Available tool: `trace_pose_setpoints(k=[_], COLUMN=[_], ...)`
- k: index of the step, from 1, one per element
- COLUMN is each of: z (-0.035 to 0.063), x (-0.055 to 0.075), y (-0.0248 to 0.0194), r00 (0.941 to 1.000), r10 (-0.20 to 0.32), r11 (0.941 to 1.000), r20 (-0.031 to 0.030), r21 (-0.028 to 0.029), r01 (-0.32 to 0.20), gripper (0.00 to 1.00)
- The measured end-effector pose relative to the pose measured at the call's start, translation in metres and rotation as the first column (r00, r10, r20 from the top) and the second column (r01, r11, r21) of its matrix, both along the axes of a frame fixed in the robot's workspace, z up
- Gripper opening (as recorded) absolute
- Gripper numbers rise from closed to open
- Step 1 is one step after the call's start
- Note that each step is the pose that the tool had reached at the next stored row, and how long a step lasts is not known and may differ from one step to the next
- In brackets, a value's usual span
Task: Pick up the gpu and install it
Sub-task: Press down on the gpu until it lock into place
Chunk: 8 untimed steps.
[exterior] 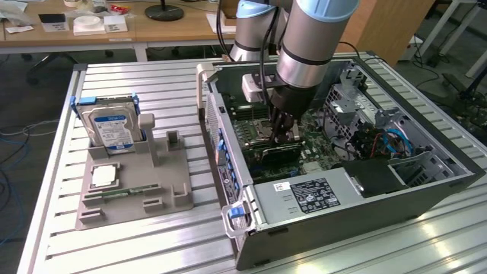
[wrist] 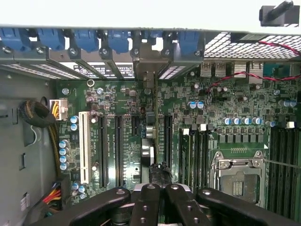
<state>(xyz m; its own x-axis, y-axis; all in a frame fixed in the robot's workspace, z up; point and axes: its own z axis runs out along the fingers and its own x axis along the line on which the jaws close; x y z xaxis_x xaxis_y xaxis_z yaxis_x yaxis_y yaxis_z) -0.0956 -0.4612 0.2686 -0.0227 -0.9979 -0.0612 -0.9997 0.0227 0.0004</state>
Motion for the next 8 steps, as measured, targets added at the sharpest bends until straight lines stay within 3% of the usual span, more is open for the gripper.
trace_pose_setpoints(k=[8], z=[-0.0042], x=[0.0], y=[0.0011], r00=[1.0], r10=[0.0], r11=[1.0], r20=[-0.0001], r21=[0.0004], r01=[0.0], gripper=[0.11])
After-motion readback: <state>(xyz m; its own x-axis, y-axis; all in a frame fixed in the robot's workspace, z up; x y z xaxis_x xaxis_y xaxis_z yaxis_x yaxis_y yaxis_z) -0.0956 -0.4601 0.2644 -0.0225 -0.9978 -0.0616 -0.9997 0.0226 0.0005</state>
